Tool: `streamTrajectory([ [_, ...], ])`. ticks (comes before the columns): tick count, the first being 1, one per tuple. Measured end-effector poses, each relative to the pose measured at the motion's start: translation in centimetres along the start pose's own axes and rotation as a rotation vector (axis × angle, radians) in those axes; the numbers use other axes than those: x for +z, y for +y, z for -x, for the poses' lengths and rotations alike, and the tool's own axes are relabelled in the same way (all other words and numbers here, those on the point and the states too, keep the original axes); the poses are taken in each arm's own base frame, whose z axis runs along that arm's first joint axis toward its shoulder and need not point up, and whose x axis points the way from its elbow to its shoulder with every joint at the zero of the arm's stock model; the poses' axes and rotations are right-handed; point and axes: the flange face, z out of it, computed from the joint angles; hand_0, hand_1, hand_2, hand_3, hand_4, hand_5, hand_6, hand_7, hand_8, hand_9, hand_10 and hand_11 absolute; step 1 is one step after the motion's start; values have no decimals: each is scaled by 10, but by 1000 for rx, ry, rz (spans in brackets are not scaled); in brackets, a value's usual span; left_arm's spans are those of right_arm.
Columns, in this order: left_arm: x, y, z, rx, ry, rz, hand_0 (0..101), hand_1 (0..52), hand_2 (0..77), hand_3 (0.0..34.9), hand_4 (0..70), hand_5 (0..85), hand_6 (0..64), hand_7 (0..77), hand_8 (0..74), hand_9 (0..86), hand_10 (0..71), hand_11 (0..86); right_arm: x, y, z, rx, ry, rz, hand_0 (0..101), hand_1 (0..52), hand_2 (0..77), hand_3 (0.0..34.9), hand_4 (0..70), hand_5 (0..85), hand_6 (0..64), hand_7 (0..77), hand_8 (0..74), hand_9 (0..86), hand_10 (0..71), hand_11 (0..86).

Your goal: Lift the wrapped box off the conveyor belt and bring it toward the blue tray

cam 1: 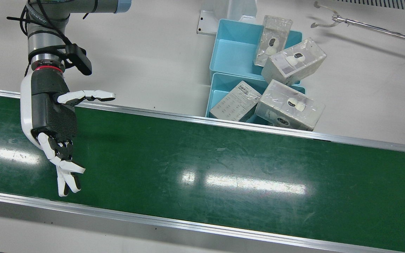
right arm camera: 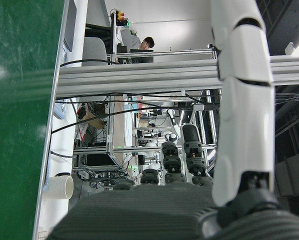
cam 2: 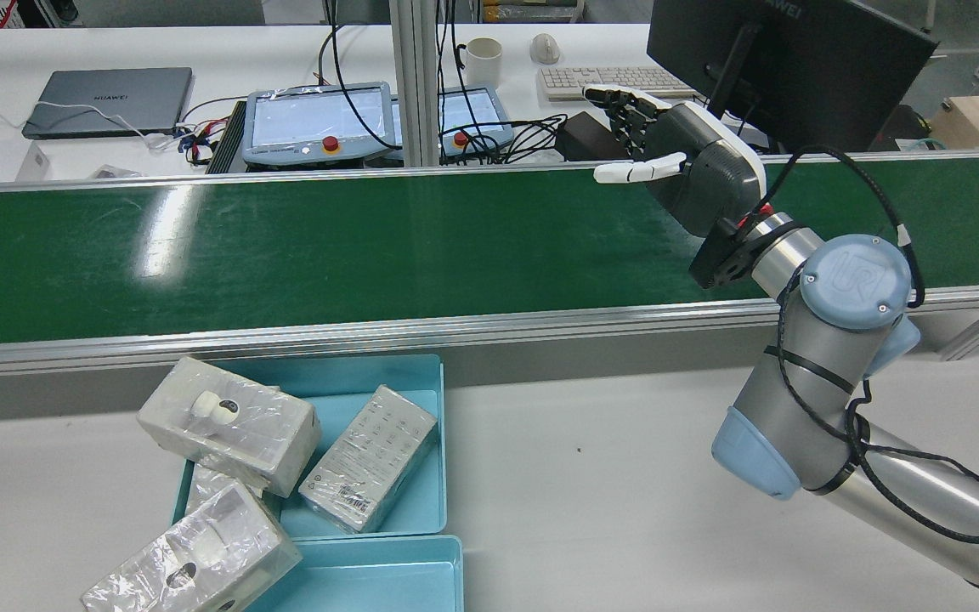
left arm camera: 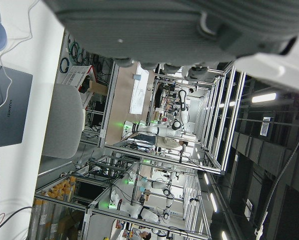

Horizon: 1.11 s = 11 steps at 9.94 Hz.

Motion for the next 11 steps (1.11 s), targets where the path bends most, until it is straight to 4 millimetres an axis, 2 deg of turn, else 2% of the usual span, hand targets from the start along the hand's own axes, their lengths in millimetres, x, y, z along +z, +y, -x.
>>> streamTrajectory([
  [1,0,0,0,0,0,0,0,0,11,0,0,11,5,5,5,0,5,5,0,0,-1,1,0,1,489,158,153,0,115,235,38,49,5,33,0,5],
  [8,0,0,0,0,0,0,0,0,11,0,0,11,5,5,5,5,5,5,0,-17,-2,5,-11,-29,484,158,131,0,87,240,38,49,0,38,0,5],
  [9,0,0,0,0,0,0,0,0,11,0,0,11,5,5,5,5,5,5,0,-17,-2,7,-13,-29,482,147,109,0,87,240,38,49,0,38,0,5],
  [10,0,0,0,0,0,0,0,0,11,0,0,11,5,5,5,0,5,5,0,-16,-1,8,-17,-28,482,169,131,0,115,316,71,98,0,38,0,5],
  [11,0,0,0,0,0,0,0,0,5,0,0,11,5,5,5,0,0,5,-1,-16,0,11,-22,-27,482,169,131,0,115,316,71,98,16,33,0,5],
])
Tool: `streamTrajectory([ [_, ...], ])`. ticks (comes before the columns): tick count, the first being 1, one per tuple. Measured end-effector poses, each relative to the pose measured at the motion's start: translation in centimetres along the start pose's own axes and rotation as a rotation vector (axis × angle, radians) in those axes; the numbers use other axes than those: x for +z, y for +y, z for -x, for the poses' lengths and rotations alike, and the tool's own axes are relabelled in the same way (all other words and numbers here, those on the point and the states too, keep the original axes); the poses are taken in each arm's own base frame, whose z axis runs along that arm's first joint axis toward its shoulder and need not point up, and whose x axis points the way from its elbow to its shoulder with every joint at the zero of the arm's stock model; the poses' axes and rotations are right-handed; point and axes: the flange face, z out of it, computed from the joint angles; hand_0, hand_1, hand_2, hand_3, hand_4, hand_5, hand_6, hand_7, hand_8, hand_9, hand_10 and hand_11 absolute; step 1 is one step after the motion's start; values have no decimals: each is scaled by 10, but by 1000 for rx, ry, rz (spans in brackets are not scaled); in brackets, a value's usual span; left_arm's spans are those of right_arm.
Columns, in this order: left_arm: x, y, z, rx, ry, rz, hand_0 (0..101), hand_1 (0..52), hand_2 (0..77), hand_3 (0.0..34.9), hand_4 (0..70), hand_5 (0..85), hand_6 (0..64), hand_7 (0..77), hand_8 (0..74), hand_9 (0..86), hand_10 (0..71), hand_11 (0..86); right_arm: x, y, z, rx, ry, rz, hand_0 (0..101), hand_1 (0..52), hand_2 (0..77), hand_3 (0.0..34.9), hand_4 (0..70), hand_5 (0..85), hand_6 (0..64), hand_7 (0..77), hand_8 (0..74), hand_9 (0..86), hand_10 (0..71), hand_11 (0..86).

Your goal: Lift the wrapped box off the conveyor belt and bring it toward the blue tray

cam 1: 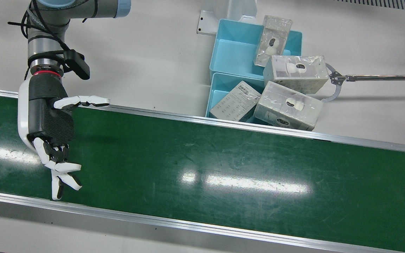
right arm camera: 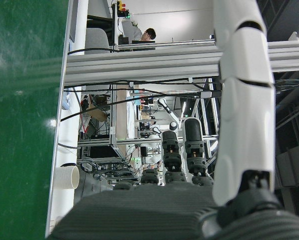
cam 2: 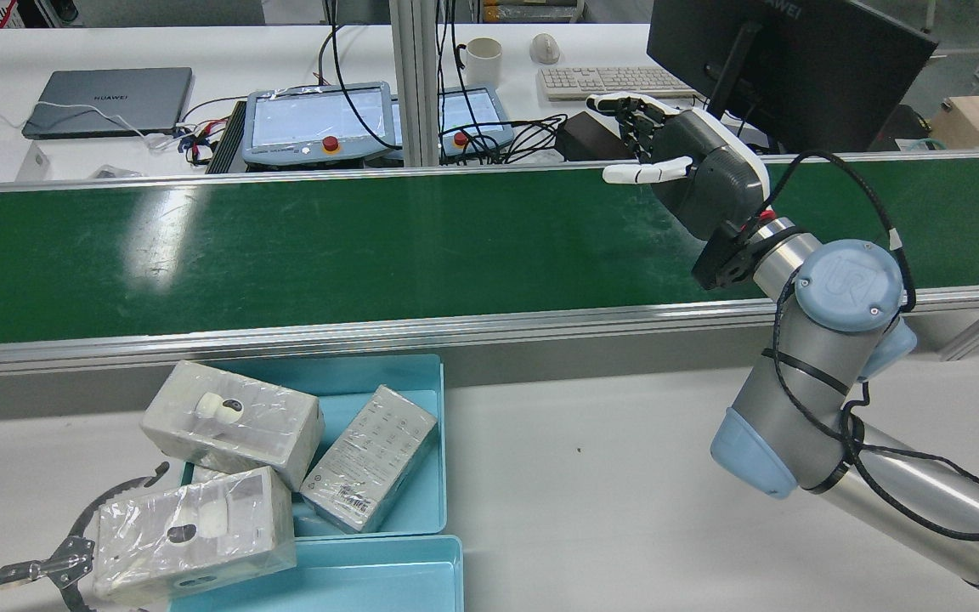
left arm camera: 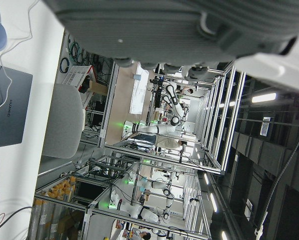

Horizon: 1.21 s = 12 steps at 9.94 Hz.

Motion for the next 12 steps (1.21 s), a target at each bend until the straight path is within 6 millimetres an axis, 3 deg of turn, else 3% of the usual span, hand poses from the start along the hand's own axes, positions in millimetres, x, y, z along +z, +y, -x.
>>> streamTrajectory([
  [1,0,0,0,0,0,0,0,0,11,0,0,11,5,5,5,0,5,5,0,0,0,4,-2,0,483,175,136,0,115,338,98,153,16,60,0,5],
  [3,0,0,0,0,0,0,0,0,11,0,0,11,5,5,5,0,5,5,-1,0,1,8,-4,-2,483,175,136,0,115,338,98,153,16,60,0,5],
  [4,0,0,0,0,0,0,0,0,5,0,0,11,5,5,5,5,5,5,-1,1,1,10,-5,0,483,136,87,0,109,311,98,153,27,71,0,5],
  [5,0,0,0,0,0,0,0,0,5,0,0,11,5,5,5,5,5,5,-1,2,2,11,-5,2,483,136,87,0,109,311,98,153,27,71,0,5],
  [6,0,0,0,0,0,0,0,0,5,0,0,11,5,5,5,5,5,5,-3,6,4,13,-8,8,475,109,38,0,98,371,98,180,49,82,0,5],
  [7,0,0,0,0,0,0,0,0,11,0,0,11,5,5,5,5,5,5,-6,10,7,14,-15,16,475,109,38,0,98,371,98,180,49,82,0,5],
  [8,0,0,0,0,0,0,0,0,11,0,0,11,5,5,5,5,5,5,-11,14,11,13,-27,21,388,16,16,0,22,578,104,316,180,120,0,5],
  [9,0,0,0,0,0,0,0,0,11,0,0,11,5,5,5,0,5,5,-15,18,15,12,-39,28,450,16,27,0,11,687,120,355,180,114,0,11],
  [10,0,0,0,0,0,0,0,0,11,0,0,11,5,5,5,0,5,5,-20,27,18,7,-46,39,474,71,98,0,0,704,131,382,175,120,0,11],
  [11,0,0,0,0,0,0,0,0,5,0,0,11,5,5,5,0,5,5,-22,36,19,0,-48,51,490,202,158,0,22,704,191,458,235,191,0,5],
  [12,0,0,0,0,0,0,0,0,5,0,0,11,5,5,5,0,5,5,-23,42,14,-5,-41,57,490,202,158,0,22,704,191,458,235,191,0,5],
])
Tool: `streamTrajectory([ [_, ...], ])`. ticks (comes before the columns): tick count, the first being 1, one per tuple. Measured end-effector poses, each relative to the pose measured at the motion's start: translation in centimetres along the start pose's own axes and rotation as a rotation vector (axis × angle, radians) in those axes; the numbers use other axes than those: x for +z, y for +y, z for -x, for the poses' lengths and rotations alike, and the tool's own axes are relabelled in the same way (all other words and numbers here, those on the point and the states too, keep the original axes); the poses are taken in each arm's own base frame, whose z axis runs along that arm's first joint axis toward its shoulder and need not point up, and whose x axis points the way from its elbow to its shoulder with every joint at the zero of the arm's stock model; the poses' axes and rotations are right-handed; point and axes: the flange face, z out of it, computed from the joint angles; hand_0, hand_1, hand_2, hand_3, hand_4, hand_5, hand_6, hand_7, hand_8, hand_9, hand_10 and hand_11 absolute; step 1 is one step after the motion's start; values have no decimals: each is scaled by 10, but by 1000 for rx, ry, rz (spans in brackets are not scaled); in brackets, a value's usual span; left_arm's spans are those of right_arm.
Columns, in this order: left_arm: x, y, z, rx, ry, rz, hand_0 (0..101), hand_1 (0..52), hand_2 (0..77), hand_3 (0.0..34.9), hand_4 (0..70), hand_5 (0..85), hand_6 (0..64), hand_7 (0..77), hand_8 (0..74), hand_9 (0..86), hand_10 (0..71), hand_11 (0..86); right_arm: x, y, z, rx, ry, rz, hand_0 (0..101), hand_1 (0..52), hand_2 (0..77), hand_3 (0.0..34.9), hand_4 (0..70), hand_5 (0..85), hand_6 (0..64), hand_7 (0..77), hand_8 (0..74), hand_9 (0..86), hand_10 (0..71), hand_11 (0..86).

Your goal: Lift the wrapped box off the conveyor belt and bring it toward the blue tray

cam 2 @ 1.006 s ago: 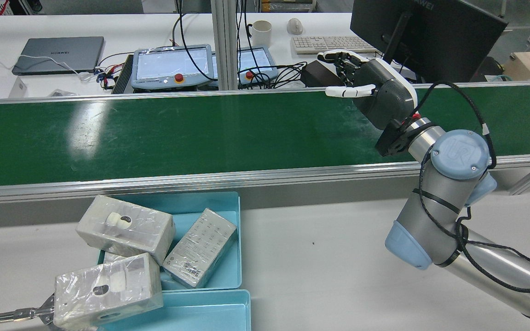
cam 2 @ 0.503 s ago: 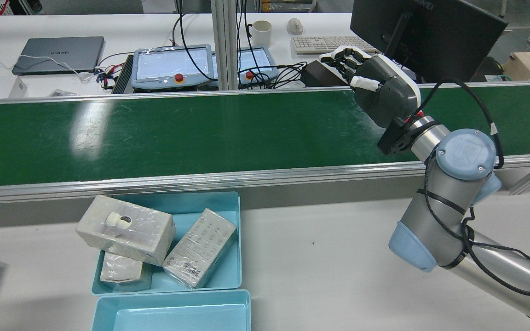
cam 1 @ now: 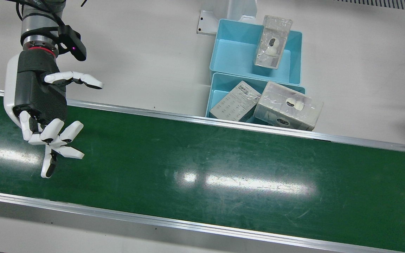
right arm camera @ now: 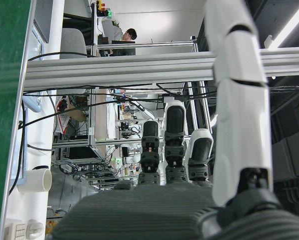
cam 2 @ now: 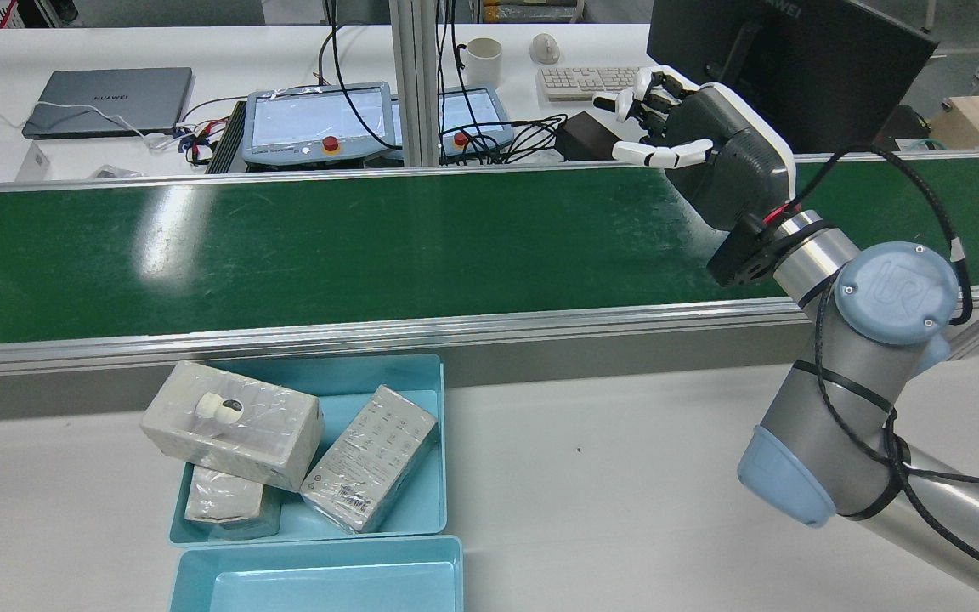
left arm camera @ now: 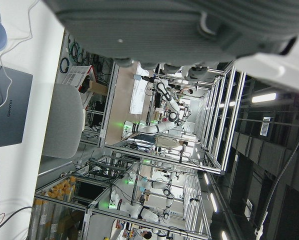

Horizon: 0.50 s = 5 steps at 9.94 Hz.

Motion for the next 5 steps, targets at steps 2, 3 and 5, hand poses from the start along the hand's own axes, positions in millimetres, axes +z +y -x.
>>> streamTrajectory([
  [2,0,0,0,0,0,0,0,0,5,0,0,11,5,5,5,5,5,5,2,-1,-13,-5,18,-5,487,218,273,0,22,704,229,529,153,153,0,11],
  [3,0,0,0,0,0,0,0,0,11,0,0,11,5,5,5,0,5,5,5,-11,-20,-6,29,-21,494,185,131,0,60,475,104,365,5,33,0,11],
  [5,0,0,0,0,0,0,0,0,11,0,0,11,5,5,5,0,5,5,9,-27,-29,5,39,-27,495,175,125,0,22,327,22,251,0,16,0,11],
])
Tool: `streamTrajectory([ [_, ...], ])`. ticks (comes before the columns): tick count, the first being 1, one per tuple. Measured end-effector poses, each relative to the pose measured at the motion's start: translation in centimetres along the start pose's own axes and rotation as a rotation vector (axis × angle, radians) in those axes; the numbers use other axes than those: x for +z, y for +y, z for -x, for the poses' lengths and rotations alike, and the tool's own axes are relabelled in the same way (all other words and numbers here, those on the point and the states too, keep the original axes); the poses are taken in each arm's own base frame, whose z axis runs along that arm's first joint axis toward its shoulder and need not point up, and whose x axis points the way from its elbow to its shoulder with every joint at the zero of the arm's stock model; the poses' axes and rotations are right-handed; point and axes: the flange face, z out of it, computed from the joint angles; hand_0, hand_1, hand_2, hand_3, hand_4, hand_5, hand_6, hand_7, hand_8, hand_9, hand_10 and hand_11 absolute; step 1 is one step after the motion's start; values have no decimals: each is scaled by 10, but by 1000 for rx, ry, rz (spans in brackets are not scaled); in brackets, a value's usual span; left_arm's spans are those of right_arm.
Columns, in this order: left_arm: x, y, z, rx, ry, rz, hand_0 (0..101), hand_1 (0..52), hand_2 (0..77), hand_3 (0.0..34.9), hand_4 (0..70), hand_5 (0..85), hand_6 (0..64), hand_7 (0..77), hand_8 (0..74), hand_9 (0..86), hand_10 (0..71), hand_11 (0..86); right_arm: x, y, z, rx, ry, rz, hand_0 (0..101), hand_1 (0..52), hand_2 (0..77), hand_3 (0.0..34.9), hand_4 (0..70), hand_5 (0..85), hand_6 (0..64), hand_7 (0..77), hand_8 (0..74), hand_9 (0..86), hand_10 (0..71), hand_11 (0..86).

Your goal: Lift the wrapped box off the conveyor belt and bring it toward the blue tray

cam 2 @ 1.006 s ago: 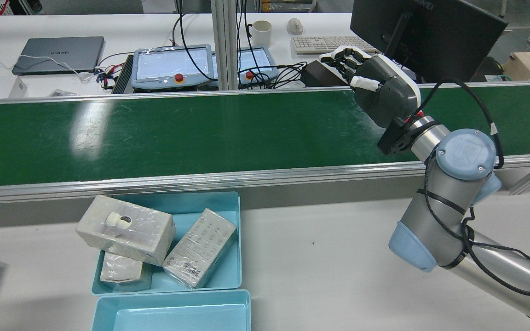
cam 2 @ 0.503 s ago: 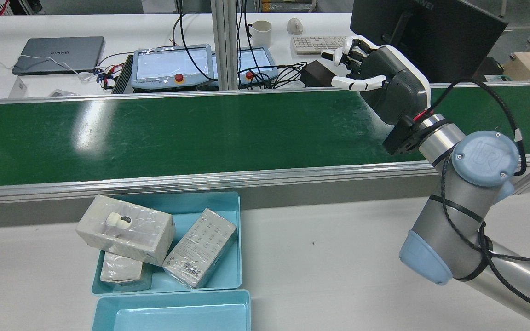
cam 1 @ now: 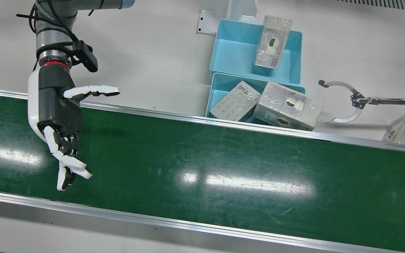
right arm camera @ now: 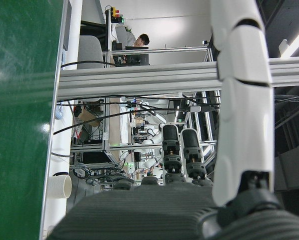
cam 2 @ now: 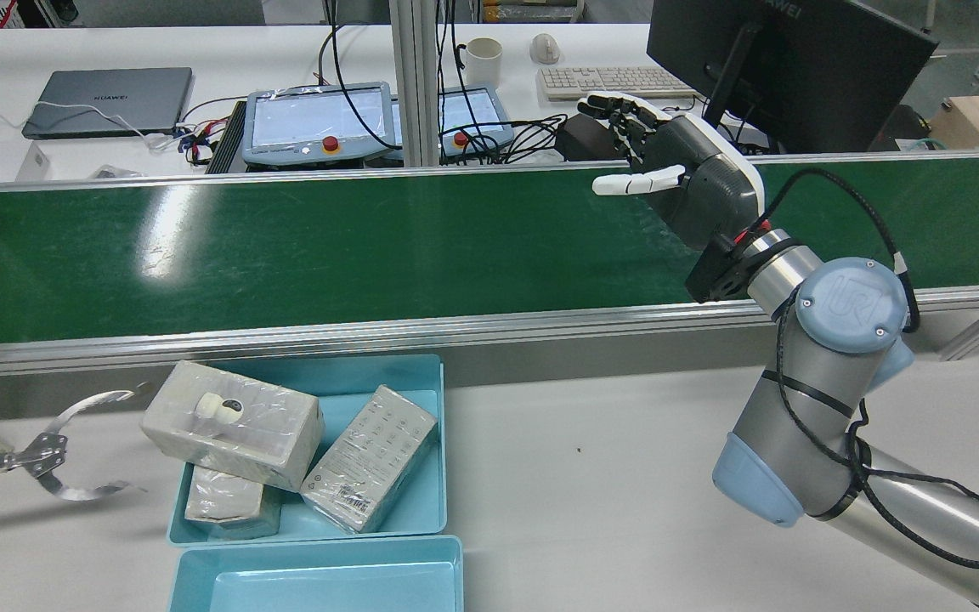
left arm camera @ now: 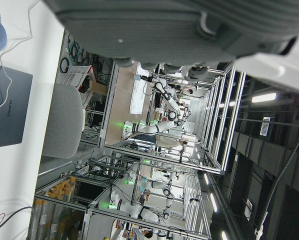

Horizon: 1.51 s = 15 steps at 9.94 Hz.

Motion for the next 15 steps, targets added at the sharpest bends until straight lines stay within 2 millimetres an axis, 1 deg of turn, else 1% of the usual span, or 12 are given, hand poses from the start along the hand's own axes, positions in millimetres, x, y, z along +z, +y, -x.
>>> streamTrajectory([
  [1,0,0,0,0,0,0,0,0,5,0,0,11,5,5,5,0,5,5,1,-3,0,3,0,2,495,175,125,0,22,327,22,251,0,16,0,11],
  [2,0,0,0,0,0,0,0,0,11,0,0,11,5,5,5,0,5,5,2,-4,1,5,-2,3,484,169,125,0,60,229,33,5,0,16,0,11],
  [3,0,0,0,0,0,0,0,0,11,0,0,11,5,5,5,0,5,5,2,-4,1,6,-4,4,484,147,98,0,60,202,33,22,0,16,0,11],
  [4,0,0,0,0,0,0,0,0,5,0,0,11,5,5,5,5,0,5,2,-4,1,7,-3,4,484,147,98,0,60,202,33,22,0,16,0,11],
  [6,0,0,0,0,0,0,0,0,5,0,0,11,5,5,5,5,5,5,2,-5,-1,5,0,2,472,147,93,0,60,207,11,5,0,16,0,11],
  [7,0,0,0,0,0,0,0,0,11,0,0,11,5,5,5,5,0,5,1,-5,-2,4,2,2,471,153,114,0,33,191,16,16,0,22,0,11],
  [9,0,0,0,0,0,0,0,0,11,0,0,11,5,5,5,0,5,5,2,-8,-3,3,4,-2,471,142,87,0,44,202,16,16,0,27,0,11],
  [10,0,0,0,0,0,0,0,0,5,0,0,11,5,5,5,0,5,5,2,-9,-3,2,4,-4,471,142,87,0,44,202,16,16,0,27,0,11],
  [11,0,0,0,0,0,0,0,0,5,0,0,11,5,5,5,0,5,5,2,-10,-4,2,4,-5,470,142,87,0,65,202,16,22,0,27,0,11],
  [13,0,0,0,0,0,0,0,0,11,0,0,11,5,5,5,0,5,5,2,-10,-5,0,5,-6,471,142,87,0,60,202,16,22,0,27,0,11],
  [14,0,0,0,0,0,0,0,0,11,0,0,11,5,5,5,5,0,5,2,-10,-5,-1,5,-7,470,142,93,0,60,202,27,22,0,27,0,11],
  [15,0,0,0,0,0,0,0,0,11,0,0,11,5,5,5,5,0,5,2,-10,-6,-3,5,-7,472,142,93,0,60,218,27,33,0,27,0,11],
])
